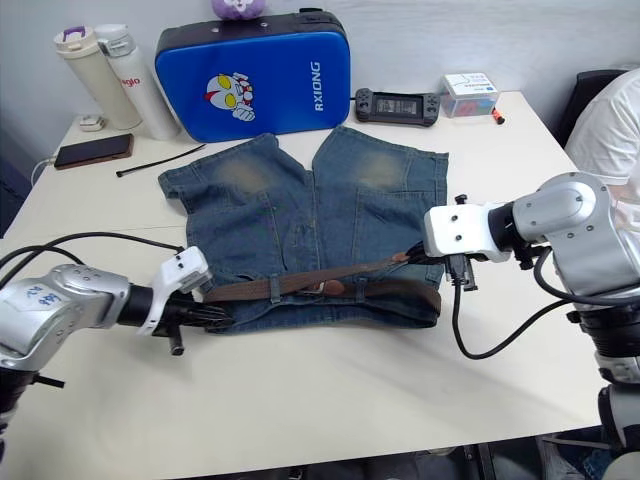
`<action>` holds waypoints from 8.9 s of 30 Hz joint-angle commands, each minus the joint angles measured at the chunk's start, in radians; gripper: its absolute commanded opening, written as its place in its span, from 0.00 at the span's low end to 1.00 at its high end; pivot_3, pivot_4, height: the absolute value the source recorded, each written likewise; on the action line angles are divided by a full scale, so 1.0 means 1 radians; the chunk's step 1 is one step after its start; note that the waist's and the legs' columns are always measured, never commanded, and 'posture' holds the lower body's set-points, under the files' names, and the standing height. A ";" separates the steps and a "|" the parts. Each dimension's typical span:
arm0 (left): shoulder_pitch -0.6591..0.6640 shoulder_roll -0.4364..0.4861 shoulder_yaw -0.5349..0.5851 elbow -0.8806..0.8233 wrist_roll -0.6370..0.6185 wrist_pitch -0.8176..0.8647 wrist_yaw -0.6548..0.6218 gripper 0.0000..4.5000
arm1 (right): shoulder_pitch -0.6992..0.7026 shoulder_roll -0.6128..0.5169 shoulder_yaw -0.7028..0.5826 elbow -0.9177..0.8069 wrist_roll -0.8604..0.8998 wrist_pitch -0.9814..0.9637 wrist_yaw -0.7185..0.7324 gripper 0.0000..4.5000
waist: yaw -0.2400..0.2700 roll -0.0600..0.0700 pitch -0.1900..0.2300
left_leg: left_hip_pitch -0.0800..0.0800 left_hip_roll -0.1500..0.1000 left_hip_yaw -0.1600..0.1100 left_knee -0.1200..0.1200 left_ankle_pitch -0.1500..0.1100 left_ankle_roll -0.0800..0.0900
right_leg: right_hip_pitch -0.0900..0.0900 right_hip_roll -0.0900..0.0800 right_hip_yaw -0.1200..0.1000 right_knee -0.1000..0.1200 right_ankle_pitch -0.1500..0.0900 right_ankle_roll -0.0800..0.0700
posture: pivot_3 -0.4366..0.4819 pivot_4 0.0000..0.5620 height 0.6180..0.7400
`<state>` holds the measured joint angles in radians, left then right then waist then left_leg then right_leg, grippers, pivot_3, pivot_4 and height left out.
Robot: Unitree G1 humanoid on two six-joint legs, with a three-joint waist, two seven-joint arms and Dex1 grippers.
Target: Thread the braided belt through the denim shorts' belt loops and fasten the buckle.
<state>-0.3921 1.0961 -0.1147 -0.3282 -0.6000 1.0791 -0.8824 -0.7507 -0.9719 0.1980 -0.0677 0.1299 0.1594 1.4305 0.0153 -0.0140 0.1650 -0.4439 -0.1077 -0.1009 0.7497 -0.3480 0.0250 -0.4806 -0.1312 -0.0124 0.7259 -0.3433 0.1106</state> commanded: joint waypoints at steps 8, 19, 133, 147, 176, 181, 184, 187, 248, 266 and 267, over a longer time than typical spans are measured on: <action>0.067 0.220 0.339 -0.003 -0.140 -0.017 -0.278 0.96 | -0.066 0.019 0.000 -0.041 0.054 0.045 0.050 0.00 | 0.006 0.002 0.004 | -0.001 -0.001 -0.001 0.001 0.000 0.001 | 0.000 -0.001 0.000 -0.001 0.000 0.000 | 0.48 0.27 0.38; -0.187 0.038 0.203 -0.059 -0.140 -0.059 -0.175 0.98 | -0.110 -0.010 -0.039 -0.004 0.067 0.128 0.029 0.00 | 0.007 0.005 0.007 | -0.001 -0.001 0.000 0.002 -0.001 0.001 | 0.000 -0.001 -0.001 0.002 0.000 0.000 | 0.48 0.27 0.38; -0.205 -0.316 -0.019 0.002 0.257 -0.032 0.172 0.00 | 0.174 0.723 -0.102 -0.360 0.048 0.979 -0.965 0.01 | -0.016 0.002 0.008 | 0.001 -0.003 -0.002 0.003 0.000 0.001 | -0.002 0.000 -0.002 0.009 0.001 0.001 | 0.48 0.27 0.38; -0.251 -0.446 -0.020 0.013 0.240 -0.012 0.233 0.00 | 0.178 0.716 -0.067 -0.415 0.112 1.013 -0.996 0.01 | -0.019 0.002 0.008 | 0.001 -0.003 -0.002 0.002 0.000 0.001 | -0.003 0.000 -0.002 0.012 0.001 0.001 | 0.48 0.27 0.38; -0.377 -0.665 -0.161 0.159 0.369 -0.134 0.320 0.00 | 0.138 0.434 0.151 -0.422 0.123 0.782 -0.772 0.01 | -0.017 0.002 0.008 | 0.001 -0.003 -0.002 0.003 0.000 0.001 | -0.002 -0.001 -0.002 0.007 0.001 0.001 | 0.48 0.27 0.38; -0.371 -0.682 -0.160 0.164 0.376 -0.138 0.319 0.00 | 0.131 0.383 0.097 -0.433 0.162 0.786 -0.698 0.23 | -0.013 0.002 0.008 | 0.000 -0.004 -0.002 0.003 0.000 0.001 | -0.002 -0.001 -0.002 0.007 0.001 0.001 | 0.48 0.27 0.38; -0.358 -0.674 -0.163 0.153 0.378 -0.139 0.308 0.00 | 0.119 0.323 0.072 -0.442 0.185 0.762 -0.624 0.52 | -0.013 0.002 0.008 | 0.000 -0.004 -0.002 0.003 0.000 0.001 | -0.002 -0.001 -0.002 0.006 0.001 0.001 | 0.48 0.27 0.38; -0.350 -0.665 -0.161 0.138 0.376 -0.134 0.300 0.00 | 0.107 0.256 0.038 -0.448 0.220 0.724 -0.546 0.85 | -0.013 0.002 0.008 | 0.000 -0.004 -0.002 0.003 0.000 0.001 | -0.002 -0.001 -0.003 0.005 0.001 0.001 | 0.48 0.27 0.38; -0.432 -0.688 0.008 0.081 0.197 -0.034 0.278 0.99 | -0.132 0.141 -0.006 0.129 -0.197 -0.155 -0.360 0.00 | -0.014 0.002 0.008 | -0.001 -0.002 -0.001 0.004 0.000 0.001 | -0.002 -0.001 -0.004 0.005 0.001 0.001 | 0.48 0.27 0.38; -0.480 -0.807 -0.045 0.135 0.221 -0.023 0.358 0.01 | -0.088 0.180 -0.045 0.025 -0.101 0.039 -0.313 0.00 | -0.014 0.002 0.008 | -0.001 -0.002 -0.001 0.004 0.000 0.001 | -0.003 -0.001 -0.004 0.005 0.001 0.001 | 0.48 0.27 0.38; -0.479 -0.804 -0.041 0.136 0.219 -0.022 0.356 0.00 | -0.083 0.186 -0.053 0.018 -0.081 0.061 -0.308 0.15 | -0.014 0.002 0.008 | -0.001 -0.002 -0.001 0.004 0.000 0.001 | -0.003 -0.001 -0.004 0.005 0.001 0.001 | 0.48 0.27 0.38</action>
<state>-0.8578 0.2963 -0.1659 -0.1789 -0.3647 1.0684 -0.5147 -0.8441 -0.8085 0.2205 0.0199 -0.0563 0.1294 1.1074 0.0014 -0.0124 0.1729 -0.4450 -0.1101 -0.1018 0.7537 -0.3484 0.0257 -0.4831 -0.1322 -0.0162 0.7307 -0.3427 0.1117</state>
